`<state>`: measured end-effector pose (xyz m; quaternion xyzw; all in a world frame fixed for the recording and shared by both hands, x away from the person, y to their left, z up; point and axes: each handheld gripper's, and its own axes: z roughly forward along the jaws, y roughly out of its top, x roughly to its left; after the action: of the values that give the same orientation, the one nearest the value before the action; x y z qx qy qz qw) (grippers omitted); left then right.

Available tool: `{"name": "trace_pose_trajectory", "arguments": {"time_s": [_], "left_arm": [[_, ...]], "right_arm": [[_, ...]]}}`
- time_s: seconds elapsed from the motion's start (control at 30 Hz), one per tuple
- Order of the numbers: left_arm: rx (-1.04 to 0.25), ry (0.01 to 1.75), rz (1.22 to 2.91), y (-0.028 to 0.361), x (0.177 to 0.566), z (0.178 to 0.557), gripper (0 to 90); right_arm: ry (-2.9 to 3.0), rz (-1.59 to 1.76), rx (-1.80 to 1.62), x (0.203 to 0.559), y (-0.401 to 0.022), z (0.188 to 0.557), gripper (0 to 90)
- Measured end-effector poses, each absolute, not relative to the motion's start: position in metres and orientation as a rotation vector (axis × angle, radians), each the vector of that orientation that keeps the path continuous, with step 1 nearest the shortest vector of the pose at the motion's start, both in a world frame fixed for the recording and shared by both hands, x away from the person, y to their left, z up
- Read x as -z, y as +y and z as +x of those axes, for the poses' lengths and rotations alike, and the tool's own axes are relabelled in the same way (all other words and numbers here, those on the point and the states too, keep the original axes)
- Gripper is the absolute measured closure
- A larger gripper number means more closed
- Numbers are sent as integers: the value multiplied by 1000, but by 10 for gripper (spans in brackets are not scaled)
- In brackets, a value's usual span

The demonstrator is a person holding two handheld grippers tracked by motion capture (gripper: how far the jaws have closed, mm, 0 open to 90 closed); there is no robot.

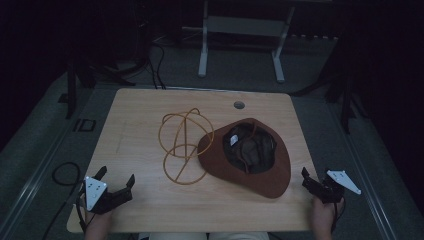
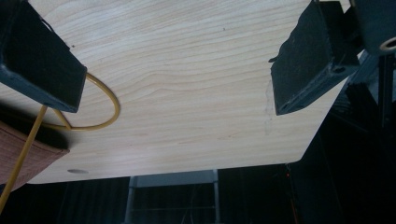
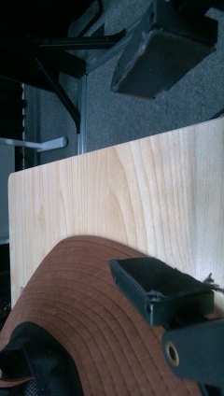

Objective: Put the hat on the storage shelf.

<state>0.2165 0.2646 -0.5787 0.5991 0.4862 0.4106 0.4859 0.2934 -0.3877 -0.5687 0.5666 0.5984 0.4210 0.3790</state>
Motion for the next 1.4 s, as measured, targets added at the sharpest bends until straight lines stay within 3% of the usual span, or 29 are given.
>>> {"name": "trace_pose_trajectory", "arguments": {"time_s": [0.47,1.0,1.4], "left_arm": [[-1008,1178,1471,260,580,214,40],[-1003,1190,1461,260,580,211,41],[-1005,1187,1472,259,579,210,41]], "right_arm": [[1578,1486,-1072,567,-386,297,138],[1722,1426,-1151,504,-354,319,134],[1742,1449,-1123,485,-342,348,131]]}}
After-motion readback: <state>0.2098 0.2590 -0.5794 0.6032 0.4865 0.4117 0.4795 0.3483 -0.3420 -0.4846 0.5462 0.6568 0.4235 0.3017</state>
